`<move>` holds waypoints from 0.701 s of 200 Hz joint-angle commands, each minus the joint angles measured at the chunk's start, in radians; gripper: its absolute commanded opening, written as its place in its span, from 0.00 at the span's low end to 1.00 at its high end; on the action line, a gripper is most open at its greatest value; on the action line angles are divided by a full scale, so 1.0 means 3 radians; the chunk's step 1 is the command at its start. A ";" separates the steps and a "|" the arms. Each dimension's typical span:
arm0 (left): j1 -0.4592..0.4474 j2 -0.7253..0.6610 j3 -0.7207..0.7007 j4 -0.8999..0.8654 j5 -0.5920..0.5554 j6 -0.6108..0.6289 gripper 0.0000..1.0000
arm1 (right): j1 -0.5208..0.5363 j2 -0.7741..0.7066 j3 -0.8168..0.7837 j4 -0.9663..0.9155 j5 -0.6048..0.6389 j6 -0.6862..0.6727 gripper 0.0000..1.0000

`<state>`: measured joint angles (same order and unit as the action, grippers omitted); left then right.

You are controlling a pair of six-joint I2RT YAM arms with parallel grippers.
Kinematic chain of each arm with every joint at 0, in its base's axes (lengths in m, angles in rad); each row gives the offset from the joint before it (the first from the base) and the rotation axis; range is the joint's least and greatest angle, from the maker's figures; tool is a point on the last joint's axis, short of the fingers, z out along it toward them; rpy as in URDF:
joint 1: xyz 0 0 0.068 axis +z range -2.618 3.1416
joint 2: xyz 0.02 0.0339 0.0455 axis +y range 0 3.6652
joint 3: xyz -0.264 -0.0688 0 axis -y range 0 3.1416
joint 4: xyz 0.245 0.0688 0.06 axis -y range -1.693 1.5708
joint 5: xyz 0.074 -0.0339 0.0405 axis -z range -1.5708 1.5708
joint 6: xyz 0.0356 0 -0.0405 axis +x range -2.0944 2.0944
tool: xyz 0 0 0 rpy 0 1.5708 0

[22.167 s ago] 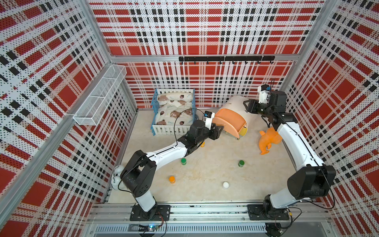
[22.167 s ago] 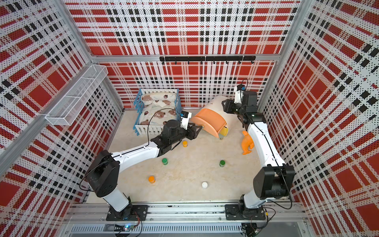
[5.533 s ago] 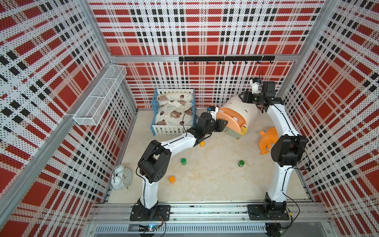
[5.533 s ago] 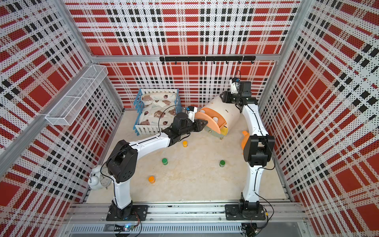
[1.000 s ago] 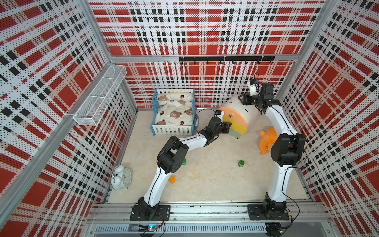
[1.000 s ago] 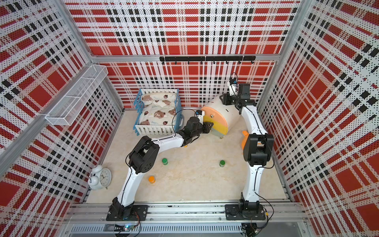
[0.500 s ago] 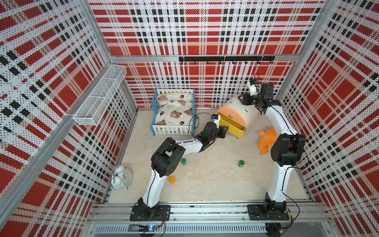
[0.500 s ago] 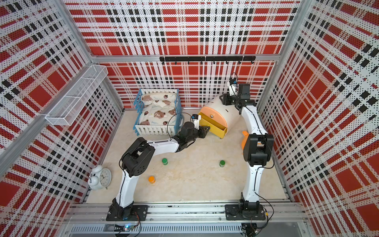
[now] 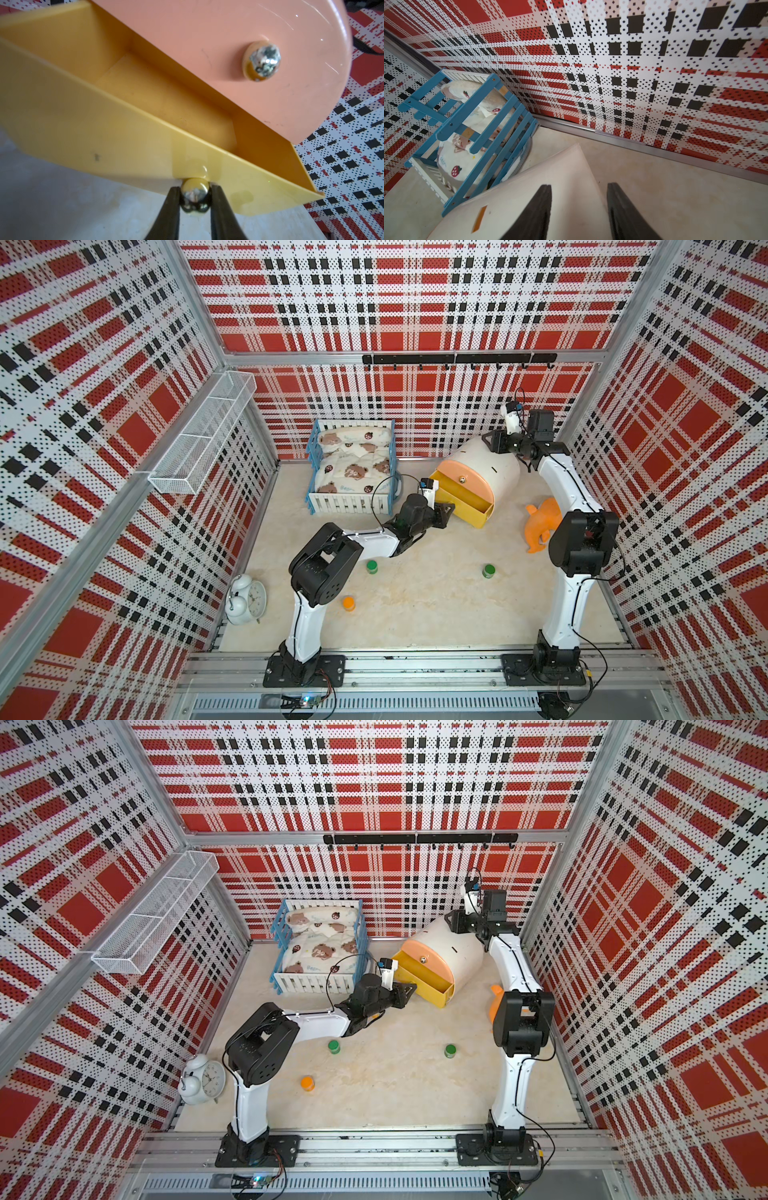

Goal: Put the paint cans in the drawer according to color
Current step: Open the drawer in the storage box.

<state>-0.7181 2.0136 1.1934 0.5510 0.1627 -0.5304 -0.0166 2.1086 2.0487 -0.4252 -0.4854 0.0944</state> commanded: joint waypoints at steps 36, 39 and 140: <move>0.0121 -0.0142 -0.0112 -0.0241 0.0406 0.0233 0.13 | -0.0021 0.0092 -0.0107 -0.0314 0.0033 0.0033 0.50; 0.0146 -0.0145 -0.0115 -0.0238 0.0417 0.0226 0.13 | -0.0021 0.0091 -0.0107 -0.0313 0.0033 0.0033 0.50; 0.0222 -0.0169 -0.0121 -0.0347 0.0553 0.0241 0.13 | -0.0019 0.0043 -0.0150 -0.0288 0.0016 0.0033 0.50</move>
<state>-0.6353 1.9759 1.1656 0.5087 0.3172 -0.4839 -0.0223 2.1086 2.0365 -0.4507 -0.4950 0.1097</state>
